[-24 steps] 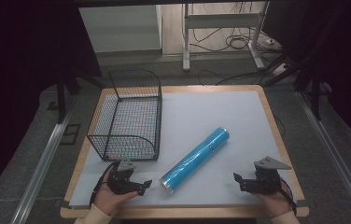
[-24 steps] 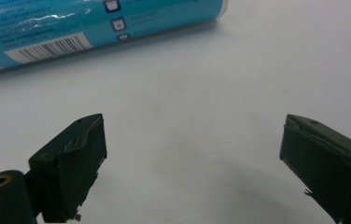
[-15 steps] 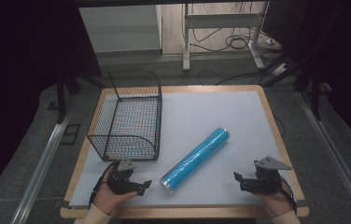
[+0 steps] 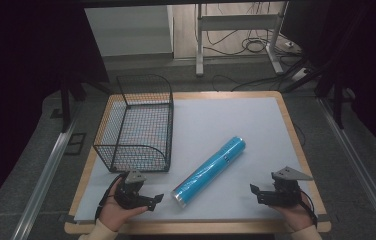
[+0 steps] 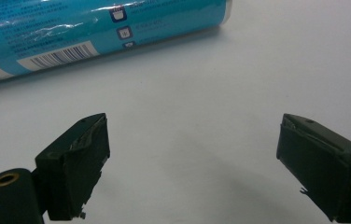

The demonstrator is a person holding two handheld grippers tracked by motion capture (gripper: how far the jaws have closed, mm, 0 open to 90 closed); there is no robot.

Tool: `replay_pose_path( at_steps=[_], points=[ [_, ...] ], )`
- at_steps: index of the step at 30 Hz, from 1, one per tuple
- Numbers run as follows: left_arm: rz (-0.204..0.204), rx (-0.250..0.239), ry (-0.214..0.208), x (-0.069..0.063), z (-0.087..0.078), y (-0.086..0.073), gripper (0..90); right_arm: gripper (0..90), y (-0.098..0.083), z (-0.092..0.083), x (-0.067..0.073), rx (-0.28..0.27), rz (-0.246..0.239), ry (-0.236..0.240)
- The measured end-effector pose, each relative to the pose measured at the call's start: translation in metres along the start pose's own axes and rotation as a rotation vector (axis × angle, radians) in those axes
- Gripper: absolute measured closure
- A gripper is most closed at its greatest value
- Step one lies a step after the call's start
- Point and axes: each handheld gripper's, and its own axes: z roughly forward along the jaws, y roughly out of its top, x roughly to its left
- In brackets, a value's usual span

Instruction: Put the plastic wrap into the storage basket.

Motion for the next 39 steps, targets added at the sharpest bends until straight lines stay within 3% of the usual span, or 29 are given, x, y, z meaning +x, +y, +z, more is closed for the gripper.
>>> replay_pose_path(
  at_steps=[9, 20, 39],
  points=[
    [-0.005, -0.015, 0.022, -0.014, -0.012, 0.022, 11.7, 12.1, -0.002, -0.001, -0.005, 0.008, 0.004, 0.010],
    [0.071, 0.009, 0.019, -0.035, -0.009, 0.044, 12.4, 12.1, -0.001, 0.001, -0.006, 0.013, 0.002, 0.004],
    [0.151, 0.061, -0.014, -0.061, 0.006, 0.083, 12.6, 12.9, -0.002, -0.001, -0.002, 0.000, -0.019, -0.007]
  ],
)
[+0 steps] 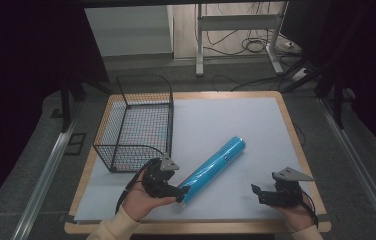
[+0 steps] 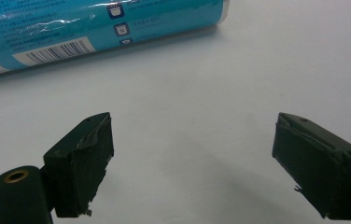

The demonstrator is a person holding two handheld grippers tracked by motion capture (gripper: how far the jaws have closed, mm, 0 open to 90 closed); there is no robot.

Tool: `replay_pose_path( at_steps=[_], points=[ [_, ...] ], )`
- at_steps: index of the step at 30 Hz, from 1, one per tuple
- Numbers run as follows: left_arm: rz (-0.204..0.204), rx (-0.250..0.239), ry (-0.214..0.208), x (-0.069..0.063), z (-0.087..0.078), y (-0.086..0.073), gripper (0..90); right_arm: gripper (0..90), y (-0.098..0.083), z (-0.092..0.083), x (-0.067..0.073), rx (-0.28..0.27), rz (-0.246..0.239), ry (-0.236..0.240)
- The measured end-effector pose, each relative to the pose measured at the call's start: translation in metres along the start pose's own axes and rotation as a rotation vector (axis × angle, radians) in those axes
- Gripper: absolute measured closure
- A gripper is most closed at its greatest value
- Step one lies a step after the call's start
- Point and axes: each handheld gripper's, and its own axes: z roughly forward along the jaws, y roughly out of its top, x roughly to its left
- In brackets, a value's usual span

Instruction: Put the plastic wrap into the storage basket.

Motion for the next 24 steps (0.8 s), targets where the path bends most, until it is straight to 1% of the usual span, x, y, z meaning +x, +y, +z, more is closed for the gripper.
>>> replay_pose_path(
  at_steps=[3, 7, 11, 16, 24],
  points=[
    [0.012, 0.010, -0.006, -0.002, 0.003, 0.008, 12.4, 13.0, 0.000, 0.000, 0.000, 0.000, -0.005, -0.003],
    [0.024, 0.005, -0.012, -0.003, 0.008, 0.019, 12.3, 13.1, 0.000, 0.001, 0.000, 0.003, -0.009, -0.007],
    [0.042, 0.010, -0.021, -0.005, 0.012, 0.026, 11.7, 13.2, 0.000, 0.002, 0.000, 0.006, -0.013, -0.013],
    [0.051, 0.009, -0.021, -0.008, 0.015, 0.033, 11.6, 13.2, -0.001, 0.002, 0.000, 0.011, -0.018, -0.017],
    [0.062, 0.026, -0.030, -0.009, 0.024, 0.041, 11.2, 13.3, -0.001, 0.003, -0.001, 0.016, -0.023, -0.022]
  ],
)
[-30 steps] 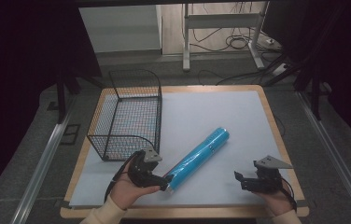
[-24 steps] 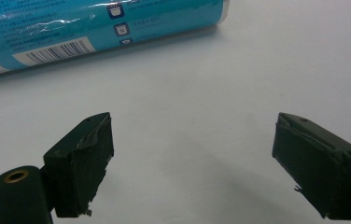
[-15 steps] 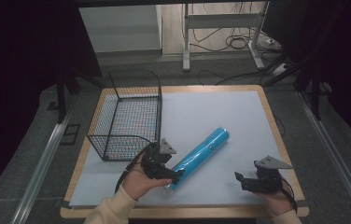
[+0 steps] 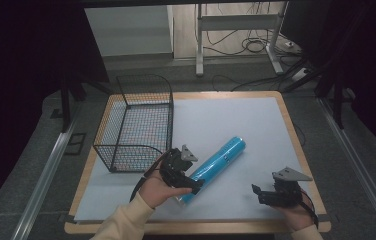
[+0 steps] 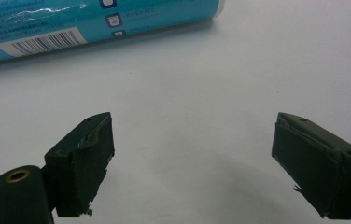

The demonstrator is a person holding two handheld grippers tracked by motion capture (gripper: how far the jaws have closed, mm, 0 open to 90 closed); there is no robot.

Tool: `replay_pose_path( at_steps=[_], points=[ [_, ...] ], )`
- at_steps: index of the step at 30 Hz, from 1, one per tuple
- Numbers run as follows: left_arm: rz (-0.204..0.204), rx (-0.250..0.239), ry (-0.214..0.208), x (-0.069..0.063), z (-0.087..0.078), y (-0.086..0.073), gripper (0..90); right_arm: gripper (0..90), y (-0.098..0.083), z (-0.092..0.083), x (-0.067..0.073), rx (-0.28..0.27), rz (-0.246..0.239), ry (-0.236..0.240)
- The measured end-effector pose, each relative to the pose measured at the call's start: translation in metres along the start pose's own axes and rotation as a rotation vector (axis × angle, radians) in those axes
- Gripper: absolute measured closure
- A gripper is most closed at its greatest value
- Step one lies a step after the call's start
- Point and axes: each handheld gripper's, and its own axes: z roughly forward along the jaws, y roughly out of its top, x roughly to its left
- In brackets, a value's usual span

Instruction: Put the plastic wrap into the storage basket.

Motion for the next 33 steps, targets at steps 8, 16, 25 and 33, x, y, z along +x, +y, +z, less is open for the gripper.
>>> replay_pose_path(
  at_steps=[8, 16, 25, 33],
  points=[
    [0.009, 0.014, -0.005, -0.002, 0.011, 0.011, 10.3, 13.6, 0.001, -0.001, 0.001, -0.006, -0.003, 0.008],
    [0.023, 0.058, -0.003, -0.005, 0.027, 0.025, 11.2, 13.6, 0.000, -0.001, 0.000, -0.001, -0.004, 0.009],
    [0.032, 0.095, 0.001, -0.008, 0.046, 0.035, 11.8, 13.6, 0.000, 0.000, 0.000, 0.005, -0.006, 0.011],
    [0.025, 0.133, -0.004, -0.008, 0.066, 0.041, 11.8, 13.6, 0.000, 0.000, -0.001, 0.007, -0.008, 0.010]
  ],
)
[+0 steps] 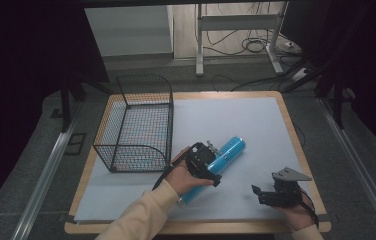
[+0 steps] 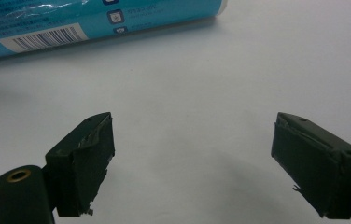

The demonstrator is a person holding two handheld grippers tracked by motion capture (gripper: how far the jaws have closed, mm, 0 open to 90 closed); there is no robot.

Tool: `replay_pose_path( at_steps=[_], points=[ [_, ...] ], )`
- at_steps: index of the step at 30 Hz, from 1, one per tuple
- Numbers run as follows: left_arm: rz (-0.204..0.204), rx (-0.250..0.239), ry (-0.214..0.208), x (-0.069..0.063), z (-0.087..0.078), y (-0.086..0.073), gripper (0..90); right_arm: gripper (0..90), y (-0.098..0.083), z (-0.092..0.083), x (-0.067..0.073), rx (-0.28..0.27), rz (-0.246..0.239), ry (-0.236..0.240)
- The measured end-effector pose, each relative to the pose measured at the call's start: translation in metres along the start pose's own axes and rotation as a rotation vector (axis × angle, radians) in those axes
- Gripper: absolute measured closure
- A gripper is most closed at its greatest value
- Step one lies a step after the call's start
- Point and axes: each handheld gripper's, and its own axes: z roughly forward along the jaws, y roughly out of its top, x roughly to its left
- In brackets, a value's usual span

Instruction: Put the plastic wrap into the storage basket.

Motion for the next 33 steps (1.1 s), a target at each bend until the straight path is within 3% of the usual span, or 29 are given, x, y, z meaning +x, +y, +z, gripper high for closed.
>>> replay_pose_path(
  at_steps=[8, 11, 12, 15, 19, 20, 23, 27, 33],
  points=[
    [0.002, 0.039, 0.012, 0.001, 0.018, 0.007, 11.1, 13.6, 0.000, 0.001, 0.000, 0.004, -0.001, -0.001],
    [-0.020, 0.020, 0.034, 0.001, 0.023, 0.008, 11.6, 13.6, 0.000, 0.000, -0.001, 0.004, -0.002, -0.007],
    [-0.009, 0.036, 0.034, 0.002, 0.024, 0.008, 12.1, 13.6, 0.000, 0.000, -0.001, 0.004, -0.002, -0.007],
    [-0.024, 0.053, 0.038, 0.004, 0.029, 0.008, 12.6, 13.6, -0.001, 0.001, -0.002, 0.007, 0.002, -0.007],
    [-0.027, 0.095, 0.027, 0.007, 0.035, 0.007, 13.1, 13.6, -0.001, 0.001, -0.002, 0.008, 0.001, -0.006],
    [-0.045, 0.088, 0.018, 0.006, 0.037, 0.006, 13.2, 13.6, -0.001, 0.001, -0.002, 0.008, 0.000, -0.006],
    [-0.026, 0.124, 0.013, 0.008, 0.039, 0.005, 13.1, 13.6, -0.001, 0.001, -0.002, 0.008, 0.002, -0.007],
    [-0.029, 0.130, 0.012, 0.008, 0.040, 0.005, 13.7, 13.6, -0.001, 0.001, -0.002, 0.011, 0.003, -0.009],
    [-0.063, 0.132, 0.016, 0.010, 0.044, 0.002, 21.3, 13.6, -0.001, 0.001, -0.002, 0.013, 0.003, -0.008]
  ],
)
